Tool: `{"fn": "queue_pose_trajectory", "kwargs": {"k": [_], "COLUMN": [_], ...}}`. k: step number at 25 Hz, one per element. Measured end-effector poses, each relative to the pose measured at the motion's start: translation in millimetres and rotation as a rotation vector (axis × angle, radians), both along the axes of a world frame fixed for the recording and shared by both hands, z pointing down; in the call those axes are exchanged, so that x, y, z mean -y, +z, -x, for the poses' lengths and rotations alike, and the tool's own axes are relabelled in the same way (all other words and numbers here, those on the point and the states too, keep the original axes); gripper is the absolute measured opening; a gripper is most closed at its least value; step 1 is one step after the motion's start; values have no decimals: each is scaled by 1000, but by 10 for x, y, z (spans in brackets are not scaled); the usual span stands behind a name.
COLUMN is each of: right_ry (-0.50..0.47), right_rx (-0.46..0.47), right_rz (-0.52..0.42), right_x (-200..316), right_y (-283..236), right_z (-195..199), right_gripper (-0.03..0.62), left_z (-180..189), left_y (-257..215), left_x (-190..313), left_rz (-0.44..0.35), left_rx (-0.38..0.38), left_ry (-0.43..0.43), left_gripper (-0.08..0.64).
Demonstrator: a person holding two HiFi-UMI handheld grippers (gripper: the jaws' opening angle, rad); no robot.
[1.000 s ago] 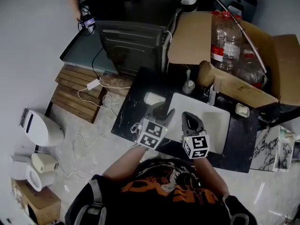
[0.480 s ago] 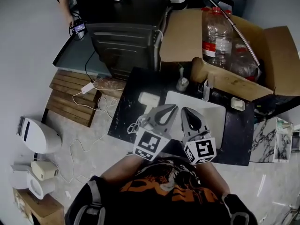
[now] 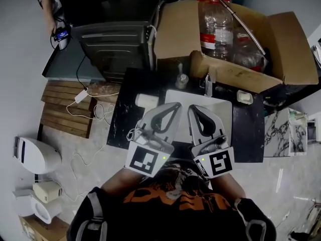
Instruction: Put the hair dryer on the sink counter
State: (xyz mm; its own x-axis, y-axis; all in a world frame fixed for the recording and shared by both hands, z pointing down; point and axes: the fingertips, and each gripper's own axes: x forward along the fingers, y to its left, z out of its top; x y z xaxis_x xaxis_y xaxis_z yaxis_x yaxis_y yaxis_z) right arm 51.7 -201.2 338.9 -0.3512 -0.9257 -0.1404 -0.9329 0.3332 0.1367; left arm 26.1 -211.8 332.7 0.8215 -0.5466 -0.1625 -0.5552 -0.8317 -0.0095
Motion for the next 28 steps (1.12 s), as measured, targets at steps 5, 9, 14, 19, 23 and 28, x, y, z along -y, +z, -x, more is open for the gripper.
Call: {"fn": "queue_pose_trajectory", "kwargs": {"k": [5, 9, 14, 19, 23, 28], "right_ry": [-6, 6, 17, 12, 5, -20], "right_rx": [0, 0, -3, -1, 4, -17], "right_rz": [9, -10, -10, -1, 5, 14], "right_x": [-41, -60, -79, -40, -13, 25], "right_y": [10, -55, -50, -25, 18, 37], "right_z": [-31, -83, -112, -138, -122, -70], "right_gripper": [14, 14, 14, 14, 14, 14], "left_z": [-113, -153, -147, -182, -193, -217], "left_y": [-30, -14, -17, 7, 48, 46], "left_x": [-40, -48, -47, -29, -14, 14], "left_rz": [-9, -3, 0, 0, 20, 14], "left_rx": [-1, 8, 6, 24, 23, 33], "left_ry": [26, 38, 37, 44, 55, 65], "left_gripper": [23, 23, 23, 23, 23, 23]}}
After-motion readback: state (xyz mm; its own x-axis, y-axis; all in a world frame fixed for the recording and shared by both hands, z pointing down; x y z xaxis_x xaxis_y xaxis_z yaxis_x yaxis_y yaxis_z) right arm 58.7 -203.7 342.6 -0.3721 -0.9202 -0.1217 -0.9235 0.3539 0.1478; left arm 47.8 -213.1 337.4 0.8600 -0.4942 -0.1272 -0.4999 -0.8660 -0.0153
